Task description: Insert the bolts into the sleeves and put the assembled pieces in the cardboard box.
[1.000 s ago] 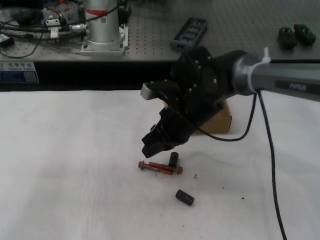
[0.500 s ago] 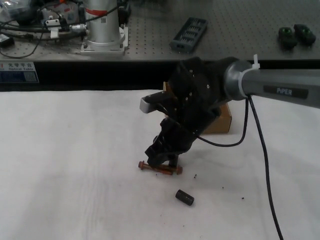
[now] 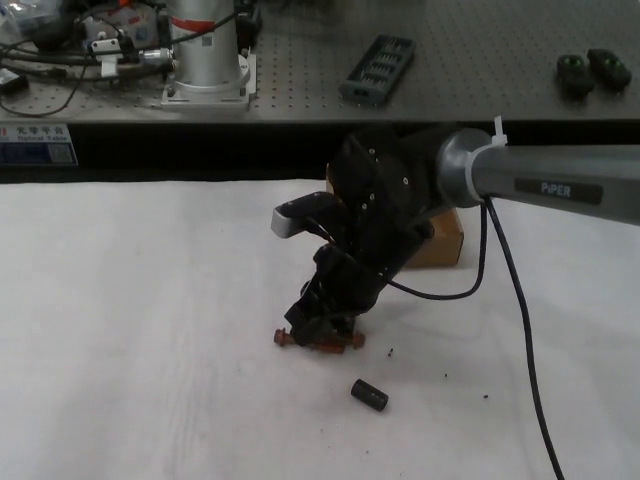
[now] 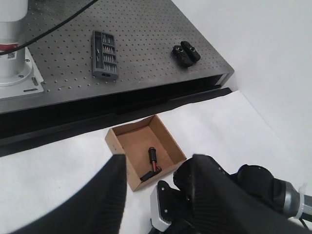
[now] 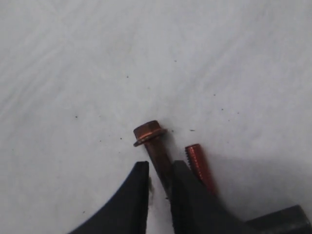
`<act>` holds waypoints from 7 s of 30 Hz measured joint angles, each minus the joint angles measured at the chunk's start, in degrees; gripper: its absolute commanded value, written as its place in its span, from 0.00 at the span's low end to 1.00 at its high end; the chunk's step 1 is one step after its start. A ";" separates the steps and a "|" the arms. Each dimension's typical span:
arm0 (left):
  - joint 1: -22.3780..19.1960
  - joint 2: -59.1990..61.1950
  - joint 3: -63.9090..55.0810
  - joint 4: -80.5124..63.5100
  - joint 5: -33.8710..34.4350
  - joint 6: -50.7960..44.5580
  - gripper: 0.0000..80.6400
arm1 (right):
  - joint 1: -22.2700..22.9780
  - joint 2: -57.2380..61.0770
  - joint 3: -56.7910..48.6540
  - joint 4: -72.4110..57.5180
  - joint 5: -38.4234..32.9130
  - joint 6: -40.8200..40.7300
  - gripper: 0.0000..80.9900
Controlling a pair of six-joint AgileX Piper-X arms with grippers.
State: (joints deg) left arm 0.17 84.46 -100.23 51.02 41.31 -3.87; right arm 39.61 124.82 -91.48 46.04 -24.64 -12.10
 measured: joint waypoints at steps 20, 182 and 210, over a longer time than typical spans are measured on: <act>0.00 -0.13 0.00 0.15 0.00 0.00 0.40 | 1.45 0.67 -0.46 7.38 5.18 -8.89 0.18; -38.61 27.68 26.68 -18.88 -25.88 75.47 0.45 | -10.53 -83.53 40.70 -2.58 -7.97 18.91 0.05; -39.51 29.12 26.36 -17.07 -23.52 74.17 0.38 | -10.53 -83.53 40.70 -3.04 -7.69 17.66 0.05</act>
State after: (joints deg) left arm -39.34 113.58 -73.87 33.95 17.79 70.30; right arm 29.08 41.30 -50.78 43.00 -32.33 5.57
